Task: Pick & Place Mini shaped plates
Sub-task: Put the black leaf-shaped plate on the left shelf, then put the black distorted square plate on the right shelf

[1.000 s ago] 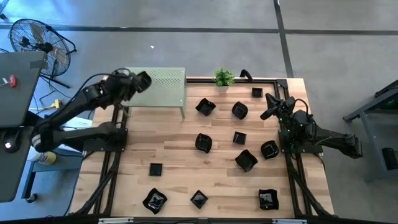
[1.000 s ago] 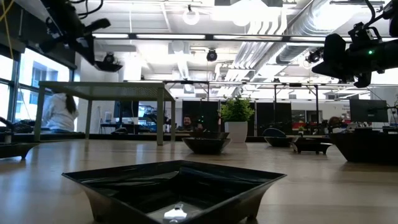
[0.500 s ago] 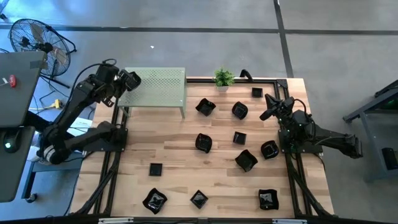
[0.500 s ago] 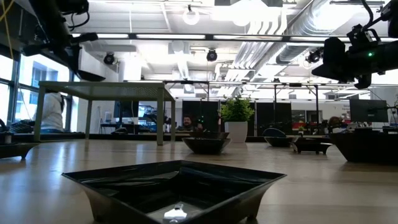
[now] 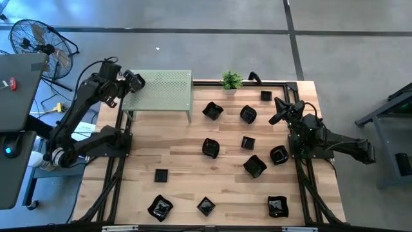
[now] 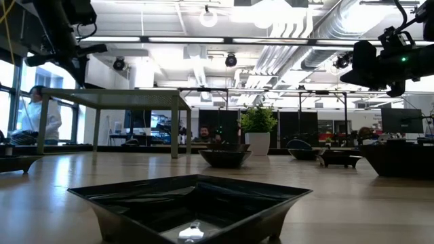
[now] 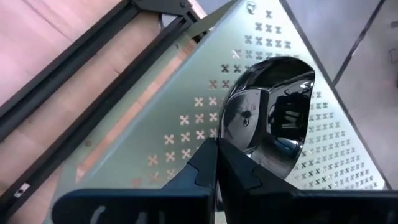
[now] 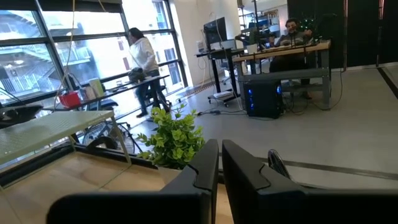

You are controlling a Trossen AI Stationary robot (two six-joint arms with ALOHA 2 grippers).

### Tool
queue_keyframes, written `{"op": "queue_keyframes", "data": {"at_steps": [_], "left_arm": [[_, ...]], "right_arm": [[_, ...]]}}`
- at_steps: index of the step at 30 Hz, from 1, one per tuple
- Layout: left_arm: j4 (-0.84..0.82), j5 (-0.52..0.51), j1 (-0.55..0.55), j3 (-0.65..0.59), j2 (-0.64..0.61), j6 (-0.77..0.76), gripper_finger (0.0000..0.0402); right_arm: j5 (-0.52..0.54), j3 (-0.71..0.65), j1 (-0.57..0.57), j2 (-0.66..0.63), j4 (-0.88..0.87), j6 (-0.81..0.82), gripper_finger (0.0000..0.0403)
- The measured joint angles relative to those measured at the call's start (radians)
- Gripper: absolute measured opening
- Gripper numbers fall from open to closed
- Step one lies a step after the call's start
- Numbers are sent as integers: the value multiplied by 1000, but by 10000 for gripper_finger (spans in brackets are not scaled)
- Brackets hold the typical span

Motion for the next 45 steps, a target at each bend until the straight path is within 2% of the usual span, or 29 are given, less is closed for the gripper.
{"op": "queue_keyframes", "data": {"at_steps": [8, 18, 24, 27, 31, 35, 38, 40, 45], "left_arm": [[-5, -6, -2, 0, 6, 0, 3], [-36, -18, -2, 0, 6, 7, 69], [-37, -16, -2, 5, -8, 151, 80], [-37, 14, -2, 39, -25, 292, 75], [-74, 65, -3, 106, -51, 458, 58], [-75, 115, -3, 149, -101, 593, 28], [-46, 167, -3, 142, -150, 654, 5], [-38, 193, -3, 129, -190, 687, 5], [27, 303, -3, 77, -285, 786, 1]], "right_arm": [[2, 0, 0, 0, 0, -2, 16], [2, 0, 0, 0, 0, 0, 16], [2, 0, 0, 0, 9, 27, 16], [2, 0, 0, 0, 66, 87, 15], [-8, 0, 0, 0, 135, 136, 7], [-77, 1, 0, 0, 149, 117, 2], [-108, 31, 0, 8, 118, 137, 2], [-123, 76, 0, 33, 75, 136, 1], [-155, 239, 0, 163, -132, 129, 1]]}}
